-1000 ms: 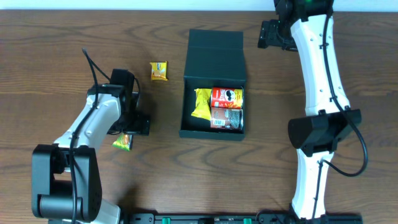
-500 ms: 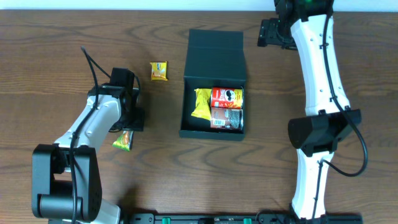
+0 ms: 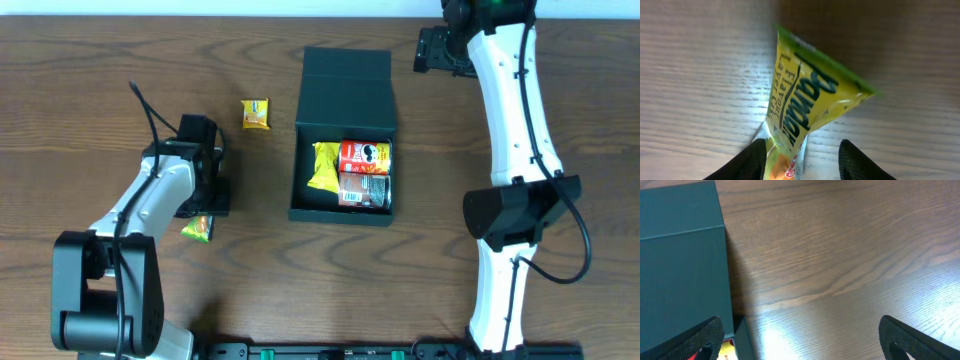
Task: Pack container
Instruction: 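Move the left gripper down onto the yellow-green Pandan packet and grasp it, then lift the Pandan packet and carry it over the box with the left gripper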
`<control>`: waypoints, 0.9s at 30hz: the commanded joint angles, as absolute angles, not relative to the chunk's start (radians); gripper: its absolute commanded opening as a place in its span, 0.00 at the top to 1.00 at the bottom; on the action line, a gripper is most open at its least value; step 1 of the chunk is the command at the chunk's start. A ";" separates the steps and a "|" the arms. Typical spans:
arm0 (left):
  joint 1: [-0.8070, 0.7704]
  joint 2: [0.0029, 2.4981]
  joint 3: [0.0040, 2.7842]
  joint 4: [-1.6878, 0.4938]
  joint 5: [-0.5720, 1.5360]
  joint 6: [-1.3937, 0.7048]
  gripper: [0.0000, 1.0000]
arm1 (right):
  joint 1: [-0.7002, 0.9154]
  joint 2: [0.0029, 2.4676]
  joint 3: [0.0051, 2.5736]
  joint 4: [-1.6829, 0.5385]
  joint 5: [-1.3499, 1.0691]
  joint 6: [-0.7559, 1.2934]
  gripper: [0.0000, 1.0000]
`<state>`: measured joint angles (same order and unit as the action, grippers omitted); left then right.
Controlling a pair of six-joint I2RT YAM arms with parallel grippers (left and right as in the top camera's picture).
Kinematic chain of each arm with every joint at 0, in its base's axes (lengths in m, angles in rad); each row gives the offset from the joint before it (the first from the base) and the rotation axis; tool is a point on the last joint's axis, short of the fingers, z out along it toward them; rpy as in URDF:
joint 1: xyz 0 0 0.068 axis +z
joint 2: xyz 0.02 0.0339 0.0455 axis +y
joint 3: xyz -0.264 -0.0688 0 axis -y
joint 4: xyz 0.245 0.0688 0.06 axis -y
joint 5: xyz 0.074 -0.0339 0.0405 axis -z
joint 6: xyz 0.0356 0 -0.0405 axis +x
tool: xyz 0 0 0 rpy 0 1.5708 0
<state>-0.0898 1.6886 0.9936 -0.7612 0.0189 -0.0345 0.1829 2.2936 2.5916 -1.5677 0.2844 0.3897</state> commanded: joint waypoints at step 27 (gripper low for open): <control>-0.093 1.673 1.021 -0.764 0.017 -0.152 0.94 | 0.181 2.289 2.604 -1.545 0.287 0.358 0.01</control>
<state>-0.0902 1.6886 0.9916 -0.7517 0.0193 -0.1028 0.1829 2.2936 2.5916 -1.5524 0.2844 0.3706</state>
